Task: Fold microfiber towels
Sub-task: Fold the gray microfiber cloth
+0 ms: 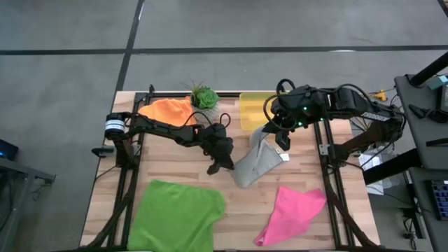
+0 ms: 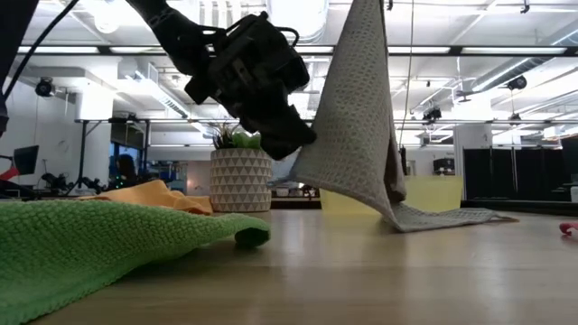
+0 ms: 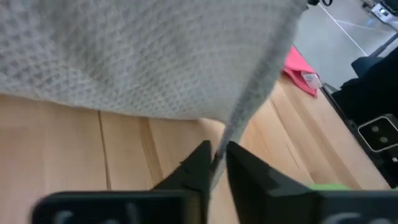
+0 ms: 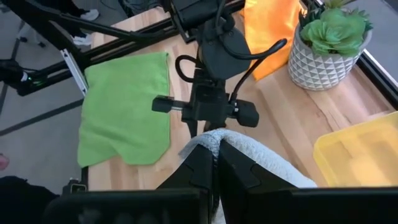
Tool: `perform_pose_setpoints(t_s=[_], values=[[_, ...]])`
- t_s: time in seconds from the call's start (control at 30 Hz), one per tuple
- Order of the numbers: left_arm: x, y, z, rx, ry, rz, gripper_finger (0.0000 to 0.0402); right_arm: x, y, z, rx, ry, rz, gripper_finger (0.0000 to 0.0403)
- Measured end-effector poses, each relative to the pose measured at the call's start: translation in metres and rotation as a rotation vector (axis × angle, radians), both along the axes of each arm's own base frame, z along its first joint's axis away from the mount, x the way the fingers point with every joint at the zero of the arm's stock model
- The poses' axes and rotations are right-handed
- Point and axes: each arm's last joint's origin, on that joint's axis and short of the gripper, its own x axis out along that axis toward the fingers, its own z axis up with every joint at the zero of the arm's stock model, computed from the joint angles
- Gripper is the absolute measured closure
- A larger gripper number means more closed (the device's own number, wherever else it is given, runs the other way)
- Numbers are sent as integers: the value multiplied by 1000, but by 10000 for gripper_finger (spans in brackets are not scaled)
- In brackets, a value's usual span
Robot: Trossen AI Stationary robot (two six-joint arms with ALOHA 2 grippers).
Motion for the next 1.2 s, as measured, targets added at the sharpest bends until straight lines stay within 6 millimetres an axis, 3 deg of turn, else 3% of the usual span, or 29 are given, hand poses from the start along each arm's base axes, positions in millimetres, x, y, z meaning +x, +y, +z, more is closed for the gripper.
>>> perform_pose_setpoints(t_s=[0.17, 0.33, 0.7, 0.97, 1.07, 1.2], values=[[-13, 0, 1, 36, 127, 26, 398, 0, -1, -1, -25, 8, -28, 394], [-39, 0, 28, 175, 194, 74, 401, -1, -3, -3, -77, 30, -63, 394], [-118, 0, 127, 457, 5, 307, 401, 3, -7, -22, -211, 104, -135, 394], [-170, 2, 179, 685, -126, 530, 401, 3, -12, -27, -436, 162, -118, 394], [-178, 4, 199, 818, -164, 579, 401, -1, -17, -24, -532, 180, -127, 394], [-176, 7, 226, 951, -187, 642, 401, -11, -25, -8, -683, 186, -193, 394]])
